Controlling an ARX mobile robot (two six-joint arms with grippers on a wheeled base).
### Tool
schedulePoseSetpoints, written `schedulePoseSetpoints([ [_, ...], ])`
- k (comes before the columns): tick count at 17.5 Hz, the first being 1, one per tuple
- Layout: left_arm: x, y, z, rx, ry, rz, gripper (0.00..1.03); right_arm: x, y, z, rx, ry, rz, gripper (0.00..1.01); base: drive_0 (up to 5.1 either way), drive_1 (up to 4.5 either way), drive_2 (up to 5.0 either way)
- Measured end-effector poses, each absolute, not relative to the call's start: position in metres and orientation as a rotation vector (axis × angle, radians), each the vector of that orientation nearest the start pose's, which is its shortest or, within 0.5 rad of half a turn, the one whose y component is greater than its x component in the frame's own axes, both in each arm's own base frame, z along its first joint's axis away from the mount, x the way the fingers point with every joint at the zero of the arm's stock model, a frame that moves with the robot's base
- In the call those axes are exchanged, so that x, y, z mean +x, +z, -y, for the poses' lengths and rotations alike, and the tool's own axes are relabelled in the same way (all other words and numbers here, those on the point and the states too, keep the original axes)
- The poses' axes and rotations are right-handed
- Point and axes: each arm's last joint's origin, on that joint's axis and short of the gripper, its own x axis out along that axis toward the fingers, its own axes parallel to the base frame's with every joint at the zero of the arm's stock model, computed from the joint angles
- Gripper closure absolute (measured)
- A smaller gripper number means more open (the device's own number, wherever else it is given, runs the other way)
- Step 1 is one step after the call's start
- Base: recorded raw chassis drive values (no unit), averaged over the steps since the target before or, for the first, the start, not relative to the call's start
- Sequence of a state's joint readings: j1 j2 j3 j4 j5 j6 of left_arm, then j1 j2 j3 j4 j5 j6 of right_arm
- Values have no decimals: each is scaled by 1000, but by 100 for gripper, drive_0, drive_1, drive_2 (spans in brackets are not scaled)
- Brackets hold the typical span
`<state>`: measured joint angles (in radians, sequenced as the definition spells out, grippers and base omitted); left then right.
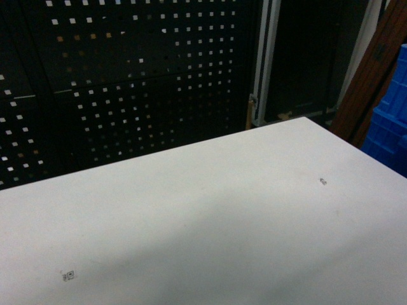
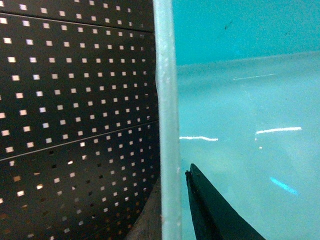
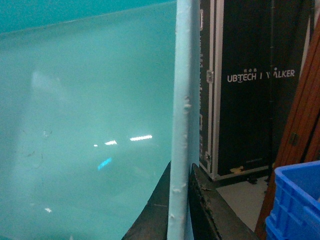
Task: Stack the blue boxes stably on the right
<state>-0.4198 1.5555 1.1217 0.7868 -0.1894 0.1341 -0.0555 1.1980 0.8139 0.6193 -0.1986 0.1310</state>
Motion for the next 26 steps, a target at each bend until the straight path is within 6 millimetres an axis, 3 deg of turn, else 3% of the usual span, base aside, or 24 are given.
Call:
schedulePoseSetpoints([
  [26,325,352,139,27,-205,354,95,267,336,9,100,158,226,94,-144,-176,-162],
])
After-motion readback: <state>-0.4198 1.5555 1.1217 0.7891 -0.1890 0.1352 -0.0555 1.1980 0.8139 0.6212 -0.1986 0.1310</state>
